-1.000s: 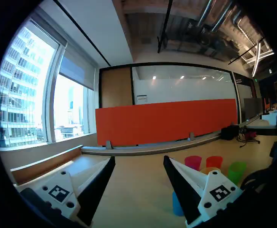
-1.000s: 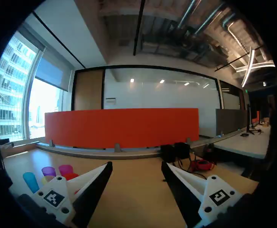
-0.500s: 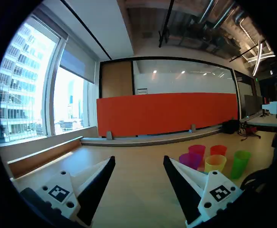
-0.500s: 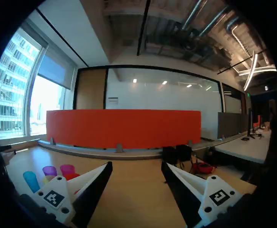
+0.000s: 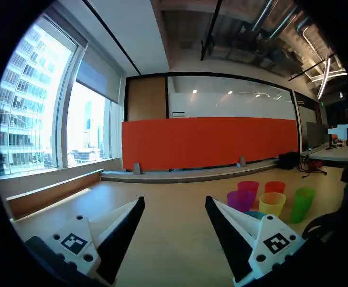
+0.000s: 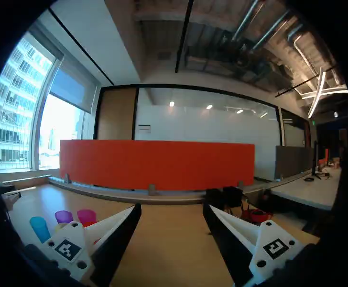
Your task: Pour water
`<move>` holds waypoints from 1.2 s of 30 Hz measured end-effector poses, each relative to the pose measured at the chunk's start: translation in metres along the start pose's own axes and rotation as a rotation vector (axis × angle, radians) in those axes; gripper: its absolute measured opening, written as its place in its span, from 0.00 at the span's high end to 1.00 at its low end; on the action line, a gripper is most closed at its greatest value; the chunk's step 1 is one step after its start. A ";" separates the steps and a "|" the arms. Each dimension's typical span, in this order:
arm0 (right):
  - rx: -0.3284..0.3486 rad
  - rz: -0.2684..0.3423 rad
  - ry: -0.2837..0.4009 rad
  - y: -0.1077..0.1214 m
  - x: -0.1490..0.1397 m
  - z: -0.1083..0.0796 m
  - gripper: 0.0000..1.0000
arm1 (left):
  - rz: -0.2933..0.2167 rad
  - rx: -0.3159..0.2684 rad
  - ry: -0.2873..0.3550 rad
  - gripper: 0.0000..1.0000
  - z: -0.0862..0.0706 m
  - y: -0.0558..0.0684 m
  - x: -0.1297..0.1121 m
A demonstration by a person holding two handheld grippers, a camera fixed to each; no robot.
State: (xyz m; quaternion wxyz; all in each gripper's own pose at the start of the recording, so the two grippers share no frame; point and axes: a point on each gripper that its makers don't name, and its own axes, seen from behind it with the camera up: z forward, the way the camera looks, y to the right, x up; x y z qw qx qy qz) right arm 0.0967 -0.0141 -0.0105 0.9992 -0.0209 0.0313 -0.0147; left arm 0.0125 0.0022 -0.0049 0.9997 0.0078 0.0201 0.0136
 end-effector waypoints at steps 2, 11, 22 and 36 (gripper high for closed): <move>0.002 -0.002 0.000 -0.001 0.001 0.000 0.01 | -0.005 -0.001 -0.003 0.06 0.000 0.000 -0.002; 0.008 0.003 0.002 -0.004 0.005 0.000 0.01 | -0.030 -0.010 -0.024 0.06 0.001 -0.003 -0.008; 0.007 0.003 0.010 -0.003 0.008 -0.003 0.01 | -0.028 -0.018 -0.039 0.06 0.003 -0.001 -0.012; 0.006 0.011 0.007 0.001 0.002 -0.004 0.01 | -0.029 -0.023 -0.041 0.06 0.003 0.000 -0.012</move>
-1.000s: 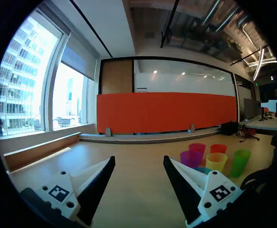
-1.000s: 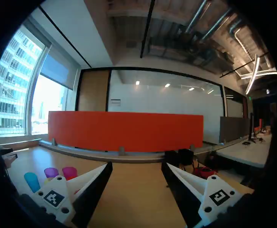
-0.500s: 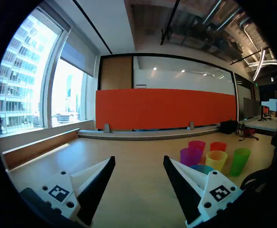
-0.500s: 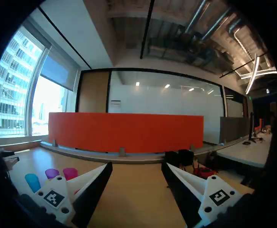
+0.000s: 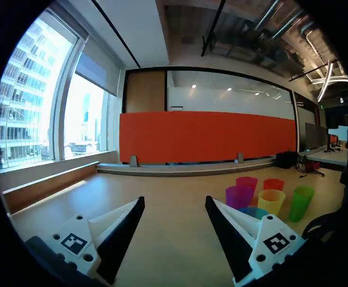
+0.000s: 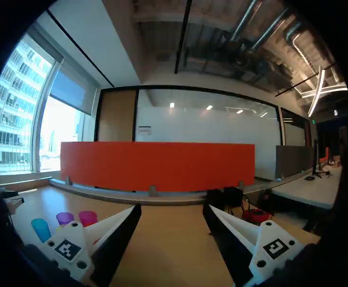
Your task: Pour water
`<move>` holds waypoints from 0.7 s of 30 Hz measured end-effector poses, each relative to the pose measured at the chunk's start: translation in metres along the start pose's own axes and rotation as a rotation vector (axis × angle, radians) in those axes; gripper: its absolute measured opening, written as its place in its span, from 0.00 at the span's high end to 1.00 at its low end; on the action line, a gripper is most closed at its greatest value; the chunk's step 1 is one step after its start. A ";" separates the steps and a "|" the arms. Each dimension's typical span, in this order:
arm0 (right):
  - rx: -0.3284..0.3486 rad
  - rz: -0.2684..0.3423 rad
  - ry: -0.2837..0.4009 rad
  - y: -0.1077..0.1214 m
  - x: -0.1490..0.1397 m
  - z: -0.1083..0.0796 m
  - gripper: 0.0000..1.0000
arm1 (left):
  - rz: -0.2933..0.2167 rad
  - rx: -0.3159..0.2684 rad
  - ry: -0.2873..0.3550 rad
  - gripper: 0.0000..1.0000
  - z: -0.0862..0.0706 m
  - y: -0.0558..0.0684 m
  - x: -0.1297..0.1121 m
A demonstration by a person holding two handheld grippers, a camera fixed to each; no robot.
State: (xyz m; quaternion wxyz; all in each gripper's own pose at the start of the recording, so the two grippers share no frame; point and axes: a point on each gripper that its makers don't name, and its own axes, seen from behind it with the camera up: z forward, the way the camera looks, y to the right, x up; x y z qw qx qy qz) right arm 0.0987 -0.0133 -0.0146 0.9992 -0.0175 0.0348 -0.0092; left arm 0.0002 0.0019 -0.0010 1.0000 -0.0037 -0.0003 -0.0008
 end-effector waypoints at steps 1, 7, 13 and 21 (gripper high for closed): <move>0.002 -0.001 0.000 -0.001 0.000 0.000 0.01 | 0.000 0.000 0.000 0.06 0.000 0.000 0.000; 0.015 -0.014 0.008 -0.004 0.000 0.000 0.01 | 0.001 0.000 0.000 0.06 0.000 0.000 0.000; 0.037 -0.036 0.017 -0.010 -0.005 0.001 0.01 | 0.001 0.000 0.000 0.06 0.000 0.000 0.000; 0.050 -0.063 0.036 -0.016 -0.017 0.003 0.01 | 0.001 0.000 0.000 0.06 0.000 0.000 0.000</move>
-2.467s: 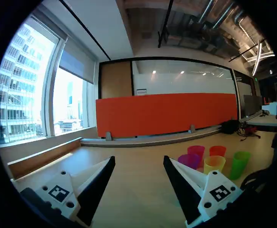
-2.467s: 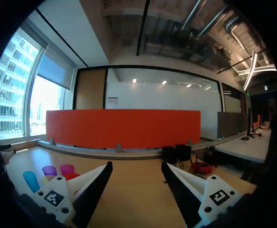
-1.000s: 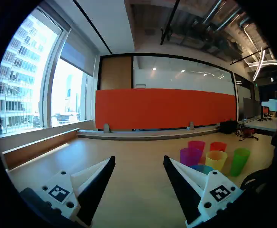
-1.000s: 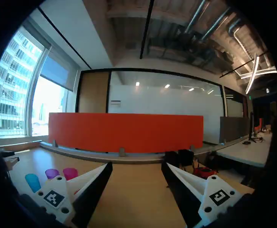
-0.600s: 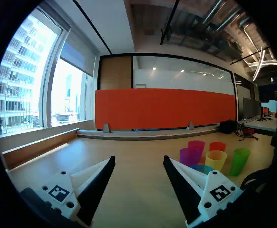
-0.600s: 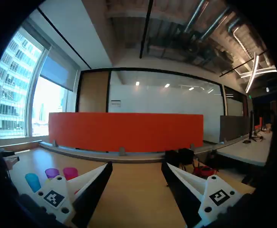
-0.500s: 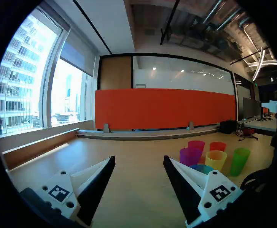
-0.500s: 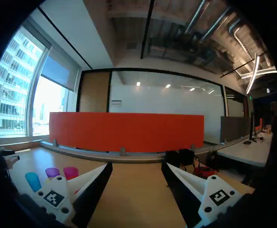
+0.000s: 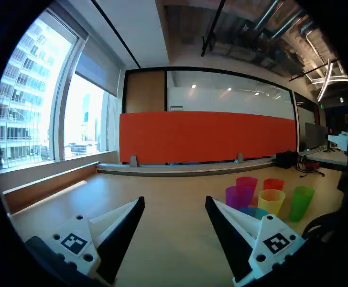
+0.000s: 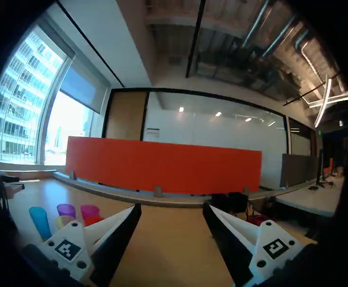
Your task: Pour water
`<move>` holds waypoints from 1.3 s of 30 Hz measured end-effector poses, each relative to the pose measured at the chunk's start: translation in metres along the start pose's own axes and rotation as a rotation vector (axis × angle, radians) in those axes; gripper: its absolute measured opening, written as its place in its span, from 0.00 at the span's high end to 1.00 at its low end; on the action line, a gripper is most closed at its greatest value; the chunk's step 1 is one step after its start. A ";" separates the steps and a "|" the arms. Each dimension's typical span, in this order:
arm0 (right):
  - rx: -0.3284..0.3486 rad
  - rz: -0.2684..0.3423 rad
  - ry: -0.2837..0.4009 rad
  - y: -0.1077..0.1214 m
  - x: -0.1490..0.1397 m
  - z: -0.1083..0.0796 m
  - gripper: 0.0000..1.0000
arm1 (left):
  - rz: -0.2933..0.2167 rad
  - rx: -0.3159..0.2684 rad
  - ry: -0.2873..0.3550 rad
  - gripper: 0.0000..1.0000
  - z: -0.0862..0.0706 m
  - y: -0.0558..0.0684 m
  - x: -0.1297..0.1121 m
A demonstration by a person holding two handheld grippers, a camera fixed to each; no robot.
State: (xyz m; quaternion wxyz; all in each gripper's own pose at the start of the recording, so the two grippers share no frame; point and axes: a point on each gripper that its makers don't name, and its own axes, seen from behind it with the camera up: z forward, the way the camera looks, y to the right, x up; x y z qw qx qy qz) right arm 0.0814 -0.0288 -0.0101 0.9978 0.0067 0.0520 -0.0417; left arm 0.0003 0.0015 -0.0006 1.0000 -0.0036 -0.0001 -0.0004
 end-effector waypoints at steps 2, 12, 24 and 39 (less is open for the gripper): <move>-0.001 0.000 0.001 -0.001 -0.004 0.001 0.01 | 0.000 0.000 0.000 0.06 0.000 0.000 0.000; -0.003 -0.003 -0.022 0.004 -0.042 0.002 0.01 | 0.000 0.000 0.000 0.06 0.000 0.000 0.000; -0.019 0.053 -0.060 0.014 -0.070 0.003 0.01 | 0.000 0.000 0.000 0.06 0.000 0.001 0.000; -0.039 0.080 -0.102 0.025 -0.084 0.004 0.01 | 0.000 0.000 0.000 0.06 0.000 0.001 0.000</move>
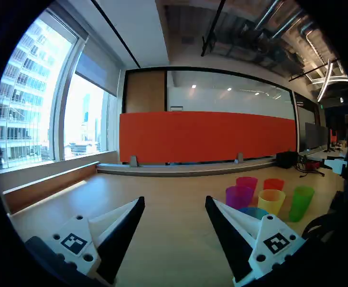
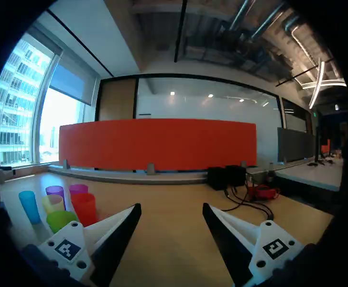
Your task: Pour water
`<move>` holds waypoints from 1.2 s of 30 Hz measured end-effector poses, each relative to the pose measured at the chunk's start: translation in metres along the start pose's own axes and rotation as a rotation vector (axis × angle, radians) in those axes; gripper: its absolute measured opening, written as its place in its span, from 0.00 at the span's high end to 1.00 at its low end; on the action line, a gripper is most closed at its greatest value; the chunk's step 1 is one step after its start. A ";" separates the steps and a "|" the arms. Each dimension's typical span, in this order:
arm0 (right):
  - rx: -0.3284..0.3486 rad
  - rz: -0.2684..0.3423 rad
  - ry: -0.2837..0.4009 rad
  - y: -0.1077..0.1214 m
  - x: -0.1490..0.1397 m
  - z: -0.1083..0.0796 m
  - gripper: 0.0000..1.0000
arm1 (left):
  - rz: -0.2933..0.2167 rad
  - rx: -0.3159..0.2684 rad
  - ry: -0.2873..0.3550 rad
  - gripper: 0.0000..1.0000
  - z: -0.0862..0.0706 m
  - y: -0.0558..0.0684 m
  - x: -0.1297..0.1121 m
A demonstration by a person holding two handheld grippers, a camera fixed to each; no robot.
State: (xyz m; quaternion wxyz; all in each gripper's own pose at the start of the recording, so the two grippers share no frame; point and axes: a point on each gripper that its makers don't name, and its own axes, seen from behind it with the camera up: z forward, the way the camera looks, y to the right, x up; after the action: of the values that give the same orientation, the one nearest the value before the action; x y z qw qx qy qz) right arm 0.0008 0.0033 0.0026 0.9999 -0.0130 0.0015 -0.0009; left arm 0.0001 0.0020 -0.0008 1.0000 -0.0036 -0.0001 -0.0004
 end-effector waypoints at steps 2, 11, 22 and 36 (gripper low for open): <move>0.002 0.001 -0.001 0.000 0.000 0.000 0.01 | 0.000 0.000 0.000 0.06 0.000 0.000 0.000; 0.008 0.001 -0.001 -0.001 0.000 -0.003 0.01 | 0.000 0.000 0.000 0.06 0.000 0.000 0.000; 0.008 0.001 -0.003 -0.001 -0.001 -0.002 0.01 | 0.000 0.000 0.000 0.06 0.000 0.000 0.000; 0.008 0.002 -0.003 -0.002 0.000 -0.002 0.00 | 0.000 0.000 0.000 0.06 0.000 0.000 0.000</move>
State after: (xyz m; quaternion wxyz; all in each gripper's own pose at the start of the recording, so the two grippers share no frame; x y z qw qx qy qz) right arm 0.0011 0.0014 0.0006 1.0000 -0.0090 -0.0002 0.0000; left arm 0.0000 0.0019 -0.0007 1.0000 -0.0036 -0.0001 -0.0004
